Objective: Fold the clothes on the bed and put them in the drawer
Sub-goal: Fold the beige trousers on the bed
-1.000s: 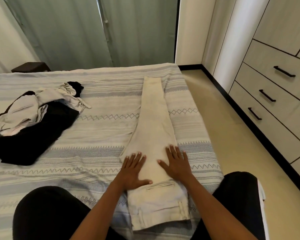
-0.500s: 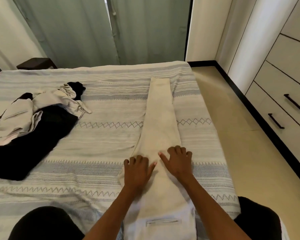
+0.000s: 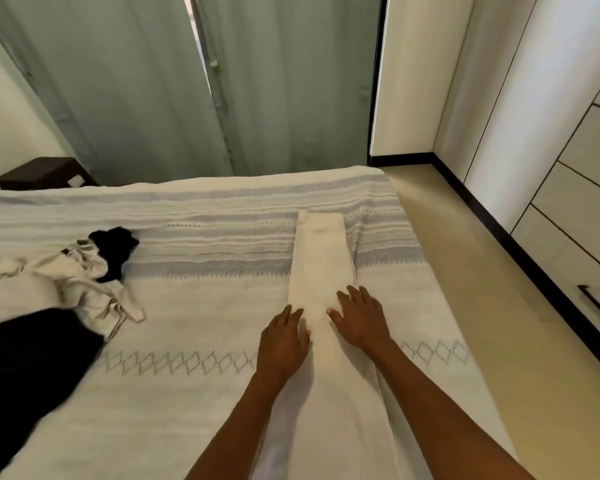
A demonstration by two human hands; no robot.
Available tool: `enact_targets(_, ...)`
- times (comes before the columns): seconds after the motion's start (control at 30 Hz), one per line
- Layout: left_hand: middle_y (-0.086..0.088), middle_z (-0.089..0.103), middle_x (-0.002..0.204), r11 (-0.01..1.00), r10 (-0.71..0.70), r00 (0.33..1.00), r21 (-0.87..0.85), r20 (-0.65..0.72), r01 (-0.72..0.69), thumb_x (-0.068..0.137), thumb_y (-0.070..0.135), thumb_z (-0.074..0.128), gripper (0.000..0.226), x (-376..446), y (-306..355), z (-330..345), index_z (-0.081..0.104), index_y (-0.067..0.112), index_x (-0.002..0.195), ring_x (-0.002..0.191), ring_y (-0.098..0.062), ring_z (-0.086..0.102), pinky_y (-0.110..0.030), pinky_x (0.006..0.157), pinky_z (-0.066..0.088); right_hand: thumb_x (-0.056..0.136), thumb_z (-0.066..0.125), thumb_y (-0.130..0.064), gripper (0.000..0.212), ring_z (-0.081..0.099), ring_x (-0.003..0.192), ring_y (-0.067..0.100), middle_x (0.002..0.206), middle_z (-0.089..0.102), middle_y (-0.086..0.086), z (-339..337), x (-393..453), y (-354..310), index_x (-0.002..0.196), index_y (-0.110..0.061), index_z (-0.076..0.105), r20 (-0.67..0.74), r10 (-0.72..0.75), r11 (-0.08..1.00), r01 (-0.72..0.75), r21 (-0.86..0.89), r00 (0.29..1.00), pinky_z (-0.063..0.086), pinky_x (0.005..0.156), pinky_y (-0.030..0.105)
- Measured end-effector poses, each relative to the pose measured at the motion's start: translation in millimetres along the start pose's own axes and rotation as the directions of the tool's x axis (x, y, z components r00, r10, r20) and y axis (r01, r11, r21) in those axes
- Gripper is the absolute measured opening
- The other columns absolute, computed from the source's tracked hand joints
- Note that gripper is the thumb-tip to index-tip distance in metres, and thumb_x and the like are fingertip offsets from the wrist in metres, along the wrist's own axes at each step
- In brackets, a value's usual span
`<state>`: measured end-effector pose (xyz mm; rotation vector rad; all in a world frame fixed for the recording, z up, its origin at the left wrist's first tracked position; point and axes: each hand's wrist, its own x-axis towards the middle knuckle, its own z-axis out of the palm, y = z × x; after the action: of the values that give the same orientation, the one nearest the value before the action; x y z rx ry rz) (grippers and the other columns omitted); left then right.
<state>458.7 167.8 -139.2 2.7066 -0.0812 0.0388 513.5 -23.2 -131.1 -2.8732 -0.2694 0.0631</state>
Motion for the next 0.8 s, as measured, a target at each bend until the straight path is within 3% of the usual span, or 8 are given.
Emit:
enact_targets(0.13,-0.01,0.035,0.158,1.0,0.003,1.0,0.019,-0.003,-0.003,0.094,0.05,0.032,0.065,99.9,-20.4,10.5,0.038,0.02,0.151,0.142,-0.029,0.037,-0.041,0.114,0.034,0.094,0.015,-0.058,0.075,0.035,0.143,0.043,0.154,0.038,0.023,3.1,100.5,24.0,0.144,-0.014,0.05,-0.002,-0.043,0.999,0.043,-0.005,0.999,0.033,0.111,0.051)
enact_targets(0.27,-0.008,0.04,0.154,0.989,0.004,0.999,0.148,0.032,-0.009,0.086,0.064,0.016,0.079,182.3,-36.9,17.9,0.042,0.023,0.148,0.134,-0.036,0.043,-0.044,0.108,0.039,0.102,0.024,-0.056,0.061,0.013,0.152,0.036,0.166,0.014,0.013,10.2,177.9,51.6,0.157,-0.028,0.026,0.083,-0.006,0.999,0.01,-0.042,0.997,0.011,0.121,0.051)
enact_targets(0.33,-0.004,0.05,0.145,0.986,-0.041,0.999,0.161,0.024,0.036,0.087,0.06,0.026,0.069,223.9,-40.1,20.5,0.046,0.026,0.144,0.122,-0.035,0.051,-0.043,0.098,0.043,0.102,0.024,-0.058,0.059,0.023,0.148,0.038,0.165,0.019,0.016,18.2,211.1,65.3,0.156,-0.034,0.026,0.008,-0.009,0.991,0.01,-0.133,1.0,0.017,0.118,0.052)
enact_targets(0.47,-0.013,0.059,0.134,0.969,-0.148,0.989,-0.199,0.013,0.147,0.091,0.041,0.051,0.059,299.1,-38.6,16.2,0.048,0.012,0.142,0.119,-0.033,0.057,-0.038,0.098,0.044,0.103,0.038,-0.047,0.053,0.045,0.128,0.036,0.145,0.046,0.017,12.6,275.0,76.6,0.153,-0.031,0.031,-0.084,-0.019,0.983,0.003,-0.185,0.996,0.036,0.104,0.047)
enact_targets(0.57,-0.016,0.061,0.128,0.892,-0.242,0.968,-0.377,0.069,0.25,0.087,0.038,0.056,0.061,350.7,-31.2,11.6,0.048,0.003,0.137,0.114,-0.032,0.059,-0.036,0.09,0.045,0.095,0.059,-0.034,0.075,0.053,0.119,0.037,0.133,0.054,0.016,3.1,319.4,77.7,0.157,-0.022,0.02,-0.023,0.081,0.982,-0.075,0.173,0.996,0.045,0.095,0.045)
enact_targets(0.67,-0.012,0.068,0.086,0.758,-0.378,0.91,-0.506,0.171,0.41,0.082,0.018,0.064,0.022,387.6,-21.8,6.3,0.068,0.004,0.098,0.085,-0.025,0.065,-0.027,0.064,0.048,0.085,0.069,-0.027,0.088,0.059,0.115,0.037,0.128,0.059,0.016,0.2,350.4,73.5,0.155,-0.011,0.018,0.12,0.221,0.854,-0.251,0.456,0.968,0.048,0.088,0.04)
enact_targets(0.73,-0.01,0.063,0.07,0.685,-0.409,0.89,-0.576,0.202,0.446,0.074,0.016,0.064,0.015,397.1,-19.9,3.6,0.07,0.003,0.078,0.072,-0.022,0.062,-0.026,0.057,0.044,0.077,0.071,-0.027,0.065,0.063,0.105,0.033,0.113,0.064,0.011,-2.1,364.0,72.2,0.134,-0.007,0.047,0.183,0.303,0.712,-0.35,0.609,0.935,0.048,0.083,0.037)
enact_targets(0.8,-0.01,0.061,0.067,0.653,-0.409,0.897,-0.634,0.166,0.415,0.062,0.023,0.058,0.02,397.3,-17.9,-2.0,0.067,0.006,0.069,0.068,-0.022,0.059,-0.032,0.06,0.043,0.064,0.067,-0.021,0.034,0.068,0.086,0.032,0.086,0.069,0.007,-5.9,369.9,71.8,0.095,-0.008,0.068,0.166,0.314,0.539,-0.319,0.78,0.935,0.049,0.071,0.035)
